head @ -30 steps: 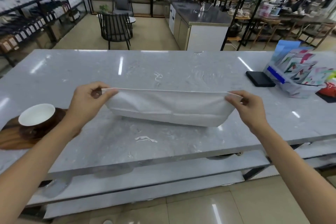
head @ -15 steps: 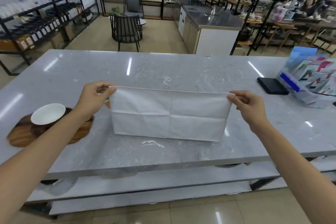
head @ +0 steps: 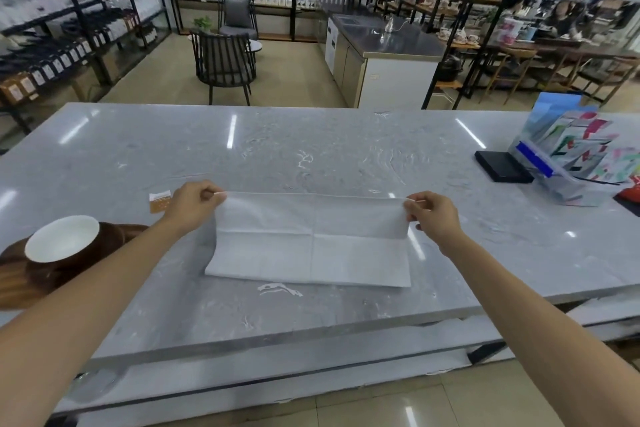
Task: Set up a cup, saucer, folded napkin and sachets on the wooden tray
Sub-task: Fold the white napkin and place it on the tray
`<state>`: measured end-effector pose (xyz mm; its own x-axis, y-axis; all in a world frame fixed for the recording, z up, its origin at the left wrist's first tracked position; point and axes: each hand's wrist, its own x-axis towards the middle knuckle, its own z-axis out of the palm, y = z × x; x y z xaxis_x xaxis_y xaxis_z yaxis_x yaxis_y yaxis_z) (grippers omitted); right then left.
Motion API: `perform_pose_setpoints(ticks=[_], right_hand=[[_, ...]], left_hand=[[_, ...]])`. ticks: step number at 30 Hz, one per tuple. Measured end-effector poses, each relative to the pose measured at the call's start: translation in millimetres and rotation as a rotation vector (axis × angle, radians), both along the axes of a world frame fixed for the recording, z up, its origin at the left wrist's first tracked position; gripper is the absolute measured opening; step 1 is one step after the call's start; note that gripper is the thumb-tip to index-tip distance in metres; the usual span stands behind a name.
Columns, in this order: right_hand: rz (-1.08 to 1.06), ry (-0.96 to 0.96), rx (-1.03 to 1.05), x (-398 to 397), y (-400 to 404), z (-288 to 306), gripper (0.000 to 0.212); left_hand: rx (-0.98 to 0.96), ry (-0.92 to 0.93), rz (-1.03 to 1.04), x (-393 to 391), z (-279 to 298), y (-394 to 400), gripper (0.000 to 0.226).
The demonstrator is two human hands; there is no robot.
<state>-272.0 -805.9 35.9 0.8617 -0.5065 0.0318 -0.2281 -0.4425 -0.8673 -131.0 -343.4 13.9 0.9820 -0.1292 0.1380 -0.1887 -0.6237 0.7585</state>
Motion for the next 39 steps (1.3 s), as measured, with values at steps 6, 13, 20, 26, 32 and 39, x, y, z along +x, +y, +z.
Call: perform_pose_setpoints(ticks=[6, 13, 20, 26, 32, 39], right_hand=[[0.021, -0.078, 0.05, -30.4, 10.1, 0.7, 0.005], [0.047, -0.272, 0.068, -116.4, 9.5, 19.2, 0.018], [0.031, -0.181, 0.084, -81.2, 10.3, 5.9, 0.006], [0.023, -0.048, 0.094, -16.1, 11.4, -20.2, 0.005], [0.038, -0.073, 0.093, 5.4, 4.4, -1.7, 0.004], [0.039, -0.241, 0.002, 8.0, -6.8, 79.6, 0.015]], left_hand=[[-0.236, 0.061, 0.026, -24.3, -0.6, 8.3, 0.014], [-0.442, -0.112, -0.065, -114.6, 29.3, 29.8, 0.005], [-0.387, -0.033, 0.0, -78.5, 2.0, 16.2, 0.02], [-0.252, 0.068, 0.029, -27.6, -37.0, 3.1, 0.012], [-0.244, 0.015, 0.019, -3.0, -10.7, 2.7, 0.01], [-0.375, -0.195, -0.049, -0.8, 87.0, -3.0, 0.008]])
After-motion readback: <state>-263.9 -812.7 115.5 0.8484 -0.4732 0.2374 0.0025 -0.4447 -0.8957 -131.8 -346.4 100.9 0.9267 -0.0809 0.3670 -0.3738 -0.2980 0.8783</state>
